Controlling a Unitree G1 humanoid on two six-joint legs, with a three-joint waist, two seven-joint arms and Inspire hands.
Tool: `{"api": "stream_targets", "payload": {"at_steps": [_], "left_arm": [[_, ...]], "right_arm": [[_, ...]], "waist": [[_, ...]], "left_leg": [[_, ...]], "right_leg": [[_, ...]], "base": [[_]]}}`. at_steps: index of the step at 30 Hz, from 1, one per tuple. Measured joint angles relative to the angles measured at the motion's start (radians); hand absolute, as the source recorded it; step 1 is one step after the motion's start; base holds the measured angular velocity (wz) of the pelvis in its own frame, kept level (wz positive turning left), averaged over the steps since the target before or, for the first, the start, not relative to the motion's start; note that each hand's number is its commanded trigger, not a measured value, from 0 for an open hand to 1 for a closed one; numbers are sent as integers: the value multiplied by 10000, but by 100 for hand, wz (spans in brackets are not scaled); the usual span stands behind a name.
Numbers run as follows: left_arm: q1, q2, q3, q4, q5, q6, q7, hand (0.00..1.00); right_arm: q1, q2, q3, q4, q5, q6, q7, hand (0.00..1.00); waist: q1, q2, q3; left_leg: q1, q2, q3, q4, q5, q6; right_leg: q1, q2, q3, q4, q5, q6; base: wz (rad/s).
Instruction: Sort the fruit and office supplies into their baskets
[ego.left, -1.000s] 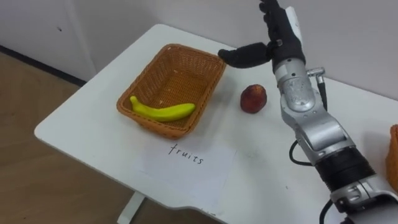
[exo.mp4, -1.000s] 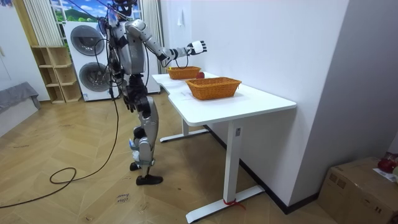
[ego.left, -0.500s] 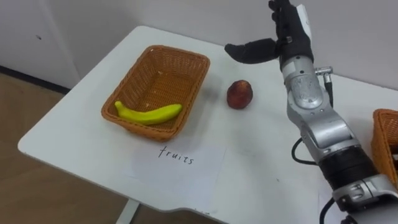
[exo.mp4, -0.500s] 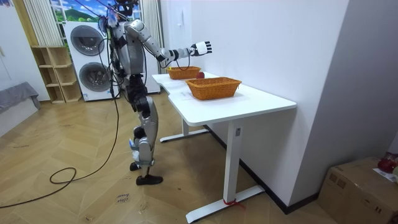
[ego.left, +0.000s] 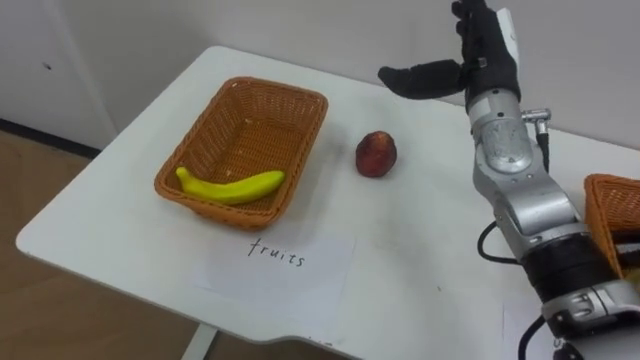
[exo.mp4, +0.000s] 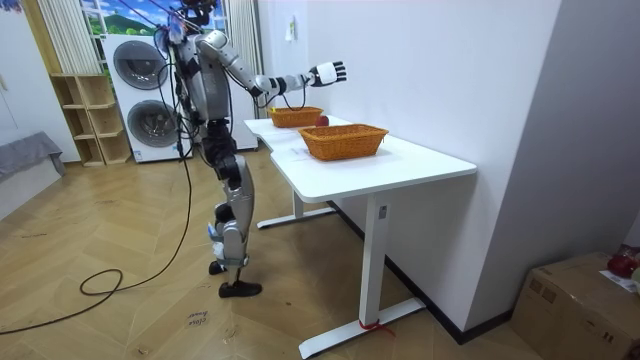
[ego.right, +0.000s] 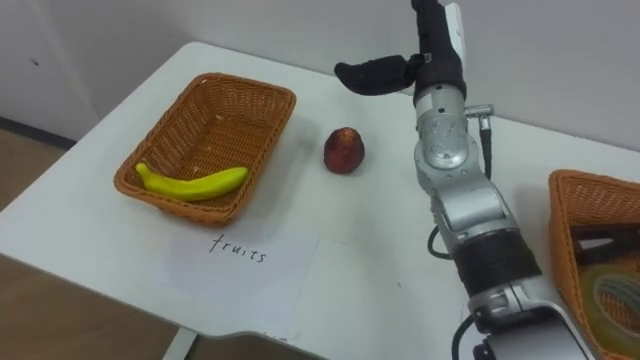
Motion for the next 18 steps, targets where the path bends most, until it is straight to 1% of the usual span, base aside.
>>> {"api": "stream_targets", "payload": {"at_steps": [4,7,12,15,18], "left_arm": [[-51,-11,4,79,-2,-78,-1,0],[13,-18,21,76,7,-70,-15,0],[-16,-32,38,71,12,-72,-16,0],[-19,-24,49,-41,40,-84,-13,0],[-40,20,87,-146,23,-118,1,0]], "right_arm": [[24,4,1,29,-316,-34,27,0],[213,4,0,17,-673,-36,88,0],[439,19,2,9,-648,-35,298,0],[446,20,2,108,-425,-36,342,0],[448,20,3,391,-303,-63,413,0]], "waist": [[-22,-50,32],[-7,-107,14],[56,-126,2],[88,-120,9],[80,-117,25]], "left_leg": [[-20,33,-20,-52,-9,-1],[-75,47,-19,-70,-12,-6],[-215,57,20,-48,-11,-6],[-222,72,212,-29,-10,-6],[-223,72,241,-30,-10,-5]], "right_leg": [[-14,45,53,11,28,-41],[-64,86,137,9,39,-59],[-293,114,278,81,45,-69],[-403,106,393,132,45,-69],[-409,96,423,122,46,-68]], "base": [[0],[0],[-6],[-10],[-5]]}}
